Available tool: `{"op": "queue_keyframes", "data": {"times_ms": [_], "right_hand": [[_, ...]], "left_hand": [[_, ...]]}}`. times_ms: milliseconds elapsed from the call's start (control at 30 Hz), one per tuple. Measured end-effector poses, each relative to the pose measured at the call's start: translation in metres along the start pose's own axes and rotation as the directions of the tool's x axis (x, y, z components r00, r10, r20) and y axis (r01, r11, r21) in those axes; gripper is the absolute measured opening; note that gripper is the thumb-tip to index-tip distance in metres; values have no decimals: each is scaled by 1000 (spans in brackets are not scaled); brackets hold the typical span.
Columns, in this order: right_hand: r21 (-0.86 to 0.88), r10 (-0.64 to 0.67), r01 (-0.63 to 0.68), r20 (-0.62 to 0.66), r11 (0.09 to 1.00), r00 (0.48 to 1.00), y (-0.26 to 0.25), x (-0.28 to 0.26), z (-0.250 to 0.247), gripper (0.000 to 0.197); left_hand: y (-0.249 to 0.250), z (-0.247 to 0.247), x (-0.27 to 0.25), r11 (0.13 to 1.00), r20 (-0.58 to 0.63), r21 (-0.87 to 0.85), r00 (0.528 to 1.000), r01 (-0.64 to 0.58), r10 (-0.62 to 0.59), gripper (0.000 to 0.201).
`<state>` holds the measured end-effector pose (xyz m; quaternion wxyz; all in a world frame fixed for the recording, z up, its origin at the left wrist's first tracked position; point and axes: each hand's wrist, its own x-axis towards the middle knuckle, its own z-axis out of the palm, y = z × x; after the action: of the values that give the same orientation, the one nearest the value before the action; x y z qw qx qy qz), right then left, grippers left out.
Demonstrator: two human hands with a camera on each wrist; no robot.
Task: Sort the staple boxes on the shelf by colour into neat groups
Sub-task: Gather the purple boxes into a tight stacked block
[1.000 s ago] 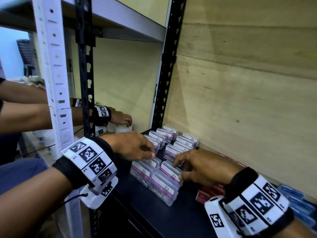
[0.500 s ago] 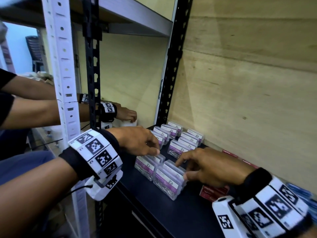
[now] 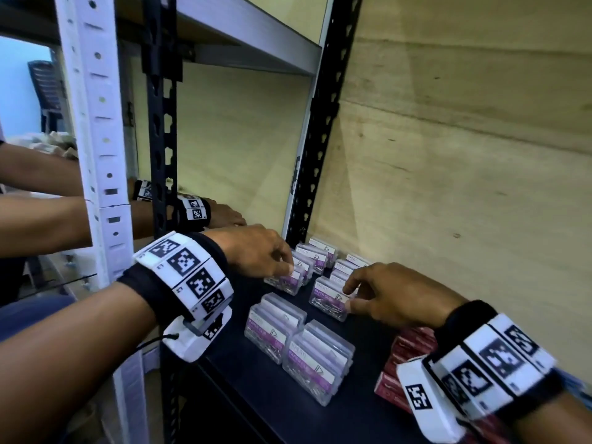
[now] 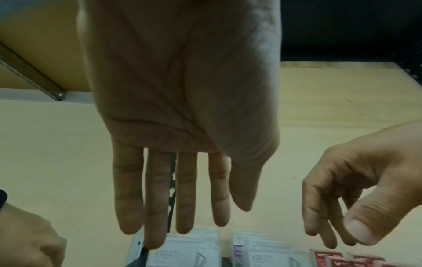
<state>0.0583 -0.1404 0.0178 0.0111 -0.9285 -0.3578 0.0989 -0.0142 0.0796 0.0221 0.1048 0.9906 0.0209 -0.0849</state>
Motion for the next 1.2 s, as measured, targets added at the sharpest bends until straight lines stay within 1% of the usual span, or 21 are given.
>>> {"op": "queue_keyframes", "data": {"times_ms": [100, 233, 367, 533, 700, 833, 1033, 1200], "right_hand": [[-69, 29, -28, 16, 997, 999, 1, 11, -1, 38], [-127, 67, -63, 25, 990, 997, -2, 22, 1, 40], [-137, 77, -74, 15, 988, 997, -6, 31, 2, 38], [-160, 104, -100, 15, 982, 994, -10, 43, 1, 39], [-177, 111, -99, 55, 979, 992, -12, 49, 1, 42], [-153, 101, -88, 81, 984, 992, -12, 49, -2, 42], [-93, 78, -68, 106, 993, 991, -10, 43, -2, 36], [-29, 70, -67, 116, 997, 991, -8, 33, 0, 34]], "left_hand": [[-7, -3, 13, 1000, -16, 12, 1000, 12, -12, 39], [-16, -2, 28, 1000, 13, 27, 1000, 14, -15, 43], [-20, 0, 35, 1000, 36, 15, 999, 14, -15, 44], [-21, 2, 42, 999, 44, 22, 999, -29, 28, 40], [-19, 1, 45, 999, 63, 36, 998, -29, 27, 39], [-16, -2, 44, 999, 100, 32, 994, -39, 36, 40], [-10, -2, 41, 998, 125, 15, 991, -53, 51, 39], [0, -4, 35, 998, 157, 40, 986, -56, 49, 38]]}}
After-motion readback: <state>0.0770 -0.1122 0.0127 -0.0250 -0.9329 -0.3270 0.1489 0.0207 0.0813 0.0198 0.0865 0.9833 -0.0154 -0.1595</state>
